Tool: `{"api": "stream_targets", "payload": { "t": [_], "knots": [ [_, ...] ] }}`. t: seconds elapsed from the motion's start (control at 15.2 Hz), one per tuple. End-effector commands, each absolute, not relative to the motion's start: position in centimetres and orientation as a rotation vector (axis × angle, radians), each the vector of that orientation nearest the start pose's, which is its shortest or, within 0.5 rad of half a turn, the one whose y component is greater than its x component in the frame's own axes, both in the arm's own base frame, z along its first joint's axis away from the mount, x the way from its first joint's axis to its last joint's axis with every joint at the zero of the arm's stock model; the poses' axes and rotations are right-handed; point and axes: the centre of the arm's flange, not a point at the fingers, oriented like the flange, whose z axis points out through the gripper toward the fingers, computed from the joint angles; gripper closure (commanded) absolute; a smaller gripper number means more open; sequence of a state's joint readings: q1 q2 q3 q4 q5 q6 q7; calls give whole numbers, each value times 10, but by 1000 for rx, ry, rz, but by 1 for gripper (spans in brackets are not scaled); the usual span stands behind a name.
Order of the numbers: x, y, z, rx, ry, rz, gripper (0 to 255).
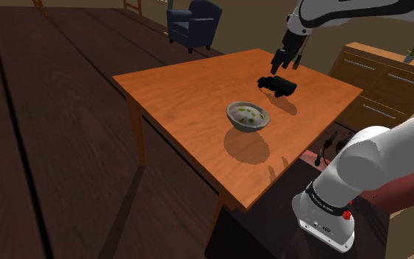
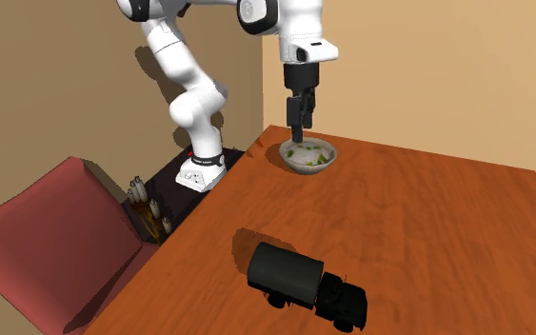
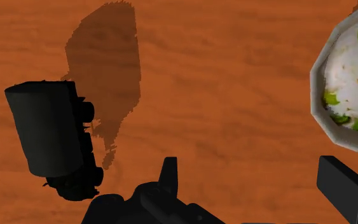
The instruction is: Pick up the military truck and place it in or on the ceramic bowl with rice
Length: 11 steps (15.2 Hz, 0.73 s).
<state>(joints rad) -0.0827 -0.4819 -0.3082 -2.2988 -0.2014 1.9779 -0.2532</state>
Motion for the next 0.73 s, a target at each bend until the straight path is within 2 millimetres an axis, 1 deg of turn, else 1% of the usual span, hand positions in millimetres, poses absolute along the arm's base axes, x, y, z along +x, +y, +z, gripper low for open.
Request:
{"api": "stream_targets", "payload": {
  "t": [0.0, 0.66],
  "knots": [
    [394, -210, 524, -3227, 77, -195, 0],
    [446, -318, 468, -3229, 82, -173, 0]
  ]
}}
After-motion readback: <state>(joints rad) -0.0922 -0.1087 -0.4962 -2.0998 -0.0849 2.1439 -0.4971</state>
